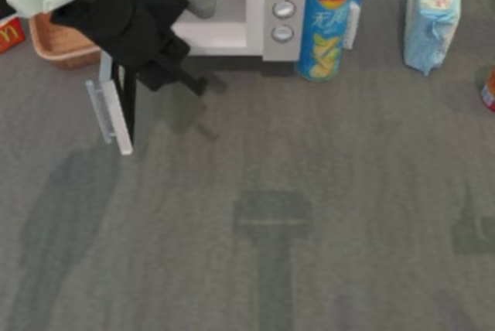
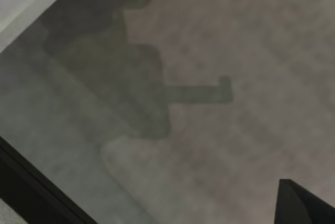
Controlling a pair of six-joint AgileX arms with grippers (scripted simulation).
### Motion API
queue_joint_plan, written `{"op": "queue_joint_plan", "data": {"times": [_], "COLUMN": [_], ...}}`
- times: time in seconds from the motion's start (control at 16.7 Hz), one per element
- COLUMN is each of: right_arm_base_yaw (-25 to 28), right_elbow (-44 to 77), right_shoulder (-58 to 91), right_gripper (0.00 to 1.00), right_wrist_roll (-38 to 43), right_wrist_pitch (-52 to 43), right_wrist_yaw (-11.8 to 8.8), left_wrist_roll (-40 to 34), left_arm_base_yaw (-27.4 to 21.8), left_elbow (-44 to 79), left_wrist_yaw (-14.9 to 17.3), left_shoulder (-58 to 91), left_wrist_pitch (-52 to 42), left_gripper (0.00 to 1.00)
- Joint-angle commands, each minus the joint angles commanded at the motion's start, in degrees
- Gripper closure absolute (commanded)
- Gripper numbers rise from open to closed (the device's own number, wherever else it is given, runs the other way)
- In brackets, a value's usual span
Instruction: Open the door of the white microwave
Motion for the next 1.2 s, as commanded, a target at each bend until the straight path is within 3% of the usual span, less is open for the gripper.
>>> {"op": "queue_joint_plan", "data": {"times": [0.24, 0.42, 1.2], "right_arm_base_yaw": [0.0, 0.0, 0.0], "right_elbow": [0.0, 0.0, 0.0], "right_shoulder": [0.0, 0.0, 0.0], "right_gripper": [0.00, 0.00, 0.00], "right_wrist_roll": [0.0, 0.0, 0.0], "right_wrist_pitch": [0.0, 0.0, 0.0], "right_wrist_yaw": [0.0, 0.0, 0.0], "left_wrist_roll": [14.4, 19.1, 19.3], "left_arm_base_yaw": [5.4, 7.5, 7.7], "left_elbow": [-5.8, -8.2, -8.4], "left_wrist_yaw": [7.7, 10.8, 11.0], "left_shoulder": [-4.7, -6.7, -6.9], "left_wrist_pitch": [-1.1, -1.5, -1.5], "left_gripper": [1.00, 1.00, 1.00]}}
